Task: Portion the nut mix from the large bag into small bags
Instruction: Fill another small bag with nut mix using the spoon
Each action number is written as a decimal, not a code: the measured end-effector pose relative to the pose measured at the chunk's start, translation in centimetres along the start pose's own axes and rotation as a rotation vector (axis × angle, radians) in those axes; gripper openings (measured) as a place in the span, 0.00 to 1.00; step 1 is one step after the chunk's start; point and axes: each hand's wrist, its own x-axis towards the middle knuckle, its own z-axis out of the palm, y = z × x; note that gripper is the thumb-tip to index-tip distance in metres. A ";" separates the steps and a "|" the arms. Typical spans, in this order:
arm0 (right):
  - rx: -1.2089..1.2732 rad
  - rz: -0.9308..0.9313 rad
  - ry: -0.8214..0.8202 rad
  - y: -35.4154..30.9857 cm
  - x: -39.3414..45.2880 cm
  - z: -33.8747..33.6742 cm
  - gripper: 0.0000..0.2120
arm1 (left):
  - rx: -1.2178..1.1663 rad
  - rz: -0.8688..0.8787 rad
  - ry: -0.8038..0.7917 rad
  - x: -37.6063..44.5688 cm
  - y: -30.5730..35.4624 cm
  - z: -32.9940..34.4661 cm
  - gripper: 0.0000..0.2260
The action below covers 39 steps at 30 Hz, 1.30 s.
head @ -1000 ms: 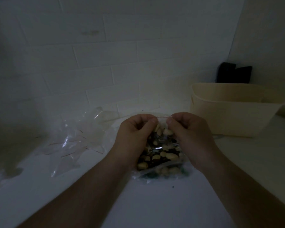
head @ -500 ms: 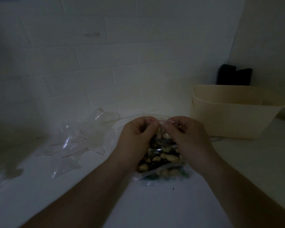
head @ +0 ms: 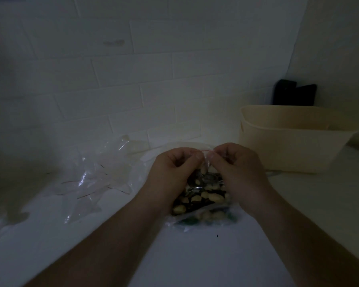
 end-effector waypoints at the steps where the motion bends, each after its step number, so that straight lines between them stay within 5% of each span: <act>1: -0.001 -0.001 -0.004 0.0 0.0 0.0 0.07 | 0.008 0.005 -0.002 0.0 0.0 0.0 0.08; 19: -0.033 -0.045 -0.056 -0.1 -0.1 0.3 0.07 | 0.129 0.095 -0.030 0.0 0.2 -0.2 0.07; 27: 0.019 -0.015 0.018 -1.0 -0.2 -0.4 0.04 | -0.013 0.018 0.074 0.2 0.4 -0.5 0.03; 35: 0.045 0.047 -0.014 -0.6 -0.1 -1.0 0.11 | -0.125 -0.053 0.047 0.6 0.4 -1.1 0.14; 39: 0.136 0.117 -0.020 -0.7 -0.1 -0.8 0.15 | -0.154 -0.072 0.061 0.6 0.2 -1.0 0.09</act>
